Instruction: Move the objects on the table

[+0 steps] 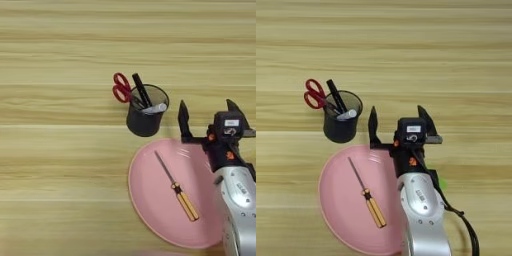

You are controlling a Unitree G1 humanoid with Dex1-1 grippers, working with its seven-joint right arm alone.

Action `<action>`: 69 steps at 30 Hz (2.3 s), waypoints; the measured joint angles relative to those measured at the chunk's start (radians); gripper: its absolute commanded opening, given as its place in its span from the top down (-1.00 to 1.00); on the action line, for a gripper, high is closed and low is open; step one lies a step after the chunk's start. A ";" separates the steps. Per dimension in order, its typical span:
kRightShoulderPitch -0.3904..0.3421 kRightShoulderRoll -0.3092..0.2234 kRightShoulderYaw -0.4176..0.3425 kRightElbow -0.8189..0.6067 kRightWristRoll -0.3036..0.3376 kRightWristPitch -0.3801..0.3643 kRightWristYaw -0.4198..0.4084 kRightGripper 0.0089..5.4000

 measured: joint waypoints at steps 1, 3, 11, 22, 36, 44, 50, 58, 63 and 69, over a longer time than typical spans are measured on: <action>0.000 0.000 0.000 0.000 0.000 0.000 0.000 -1.00; 0.000 0.000 0.000 0.000 0.000 0.000 0.000 -1.00; 0.000 0.000 0.000 0.000 0.000 0.000 0.000 -1.00; 0.000 0.001 -0.003 -0.001 0.006 -0.002 0.000 -1.00; 0.000 0.006 -0.007 -0.047 0.054 -0.049 0.009 -1.00; 0.006 0.017 0.032 -0.073 0.169 -0.050 0.076 -1.00; 0.007 0.015 0.051 -0.086 0.202 -0.051 0.110 -1.00; 0.007 0.012 0.088 -0.073 0.188 -0.055 0.132 -1.00; 0.005 0.009 0.097 -0.047 0.161 -0.072 0.132 -1.00; -0.016 0.010 0.109 -0.005 0.156 -0.072 0.132 -1.00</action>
